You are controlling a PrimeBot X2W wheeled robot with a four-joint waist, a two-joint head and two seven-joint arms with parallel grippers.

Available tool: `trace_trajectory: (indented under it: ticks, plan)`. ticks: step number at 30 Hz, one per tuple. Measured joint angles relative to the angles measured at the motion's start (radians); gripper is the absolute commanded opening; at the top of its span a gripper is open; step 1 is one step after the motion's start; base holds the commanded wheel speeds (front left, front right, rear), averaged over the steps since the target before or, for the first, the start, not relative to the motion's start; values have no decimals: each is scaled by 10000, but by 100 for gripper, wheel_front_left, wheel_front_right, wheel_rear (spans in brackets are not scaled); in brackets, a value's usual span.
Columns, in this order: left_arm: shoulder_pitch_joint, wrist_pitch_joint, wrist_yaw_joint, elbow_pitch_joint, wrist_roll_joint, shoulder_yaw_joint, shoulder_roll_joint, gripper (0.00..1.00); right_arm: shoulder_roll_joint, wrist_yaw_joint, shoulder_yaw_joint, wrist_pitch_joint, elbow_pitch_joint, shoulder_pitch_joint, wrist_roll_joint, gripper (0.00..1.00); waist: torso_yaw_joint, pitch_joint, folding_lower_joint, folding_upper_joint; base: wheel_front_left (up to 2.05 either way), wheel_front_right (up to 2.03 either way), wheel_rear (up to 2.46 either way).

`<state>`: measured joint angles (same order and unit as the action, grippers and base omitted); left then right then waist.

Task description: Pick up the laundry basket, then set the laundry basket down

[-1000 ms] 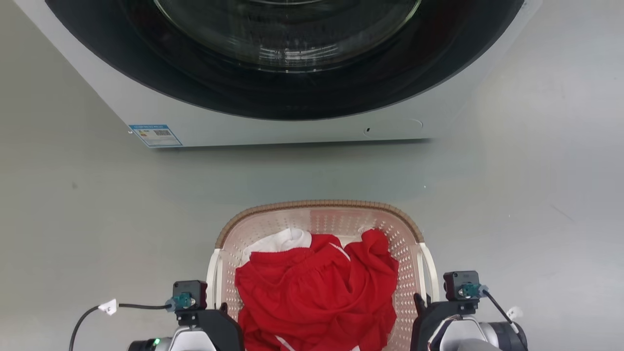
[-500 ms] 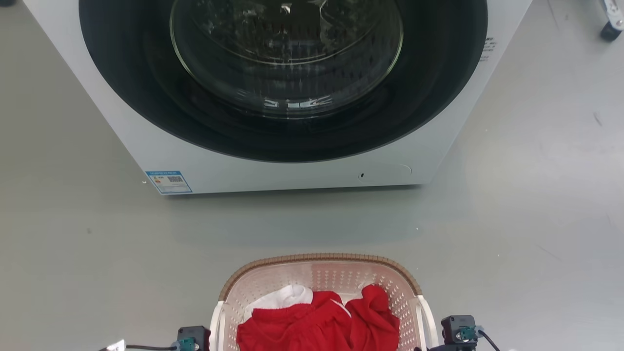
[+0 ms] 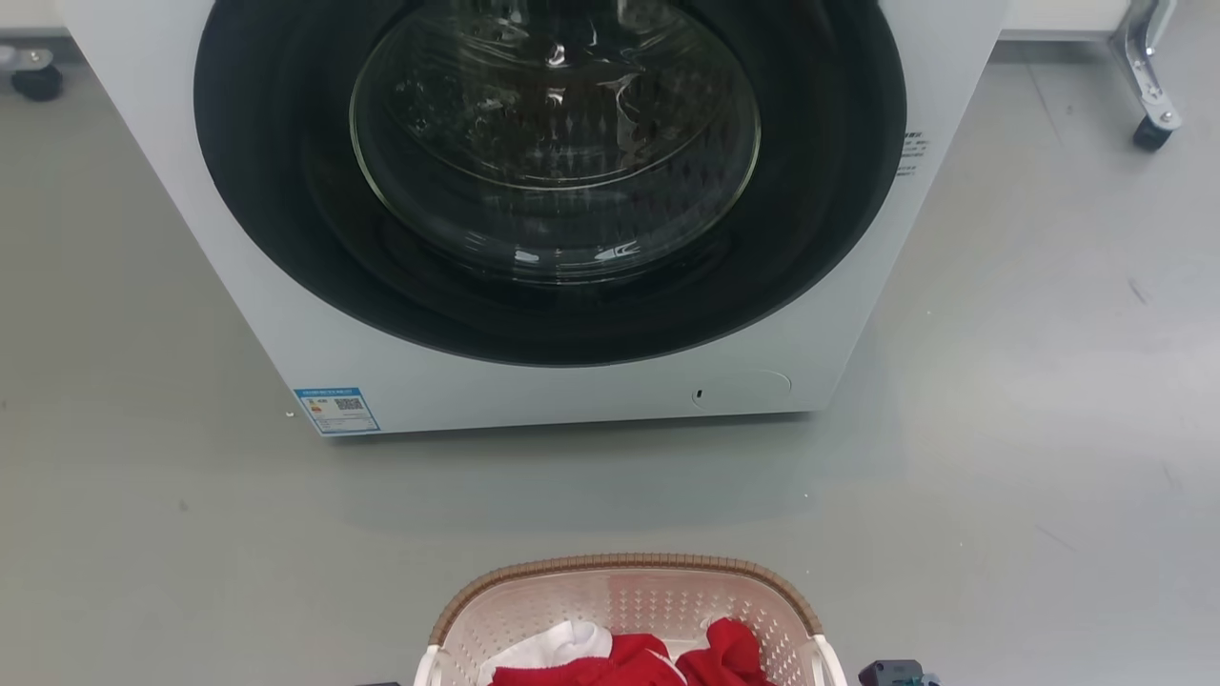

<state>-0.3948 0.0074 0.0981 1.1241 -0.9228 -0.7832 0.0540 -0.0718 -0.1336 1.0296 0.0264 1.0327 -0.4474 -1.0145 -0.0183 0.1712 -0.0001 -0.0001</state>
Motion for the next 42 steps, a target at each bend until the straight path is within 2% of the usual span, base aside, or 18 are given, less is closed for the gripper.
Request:
trace_trajectory:
  ticks: [13, 42]
  plan:
    - [345, 276, 73, 59, -253, -230, -40, 0, 29, 2, 290, 240, 238, 319, -443, 0, -165, -534, 0, 0, 0, 0, 0]
    - [288, 451, 77, 217, -621, -602, -104, 0, 111, 6, 757, 336, 708, 77, -1011, 0, -139, -406, 1, 2, 0, 0, 0]
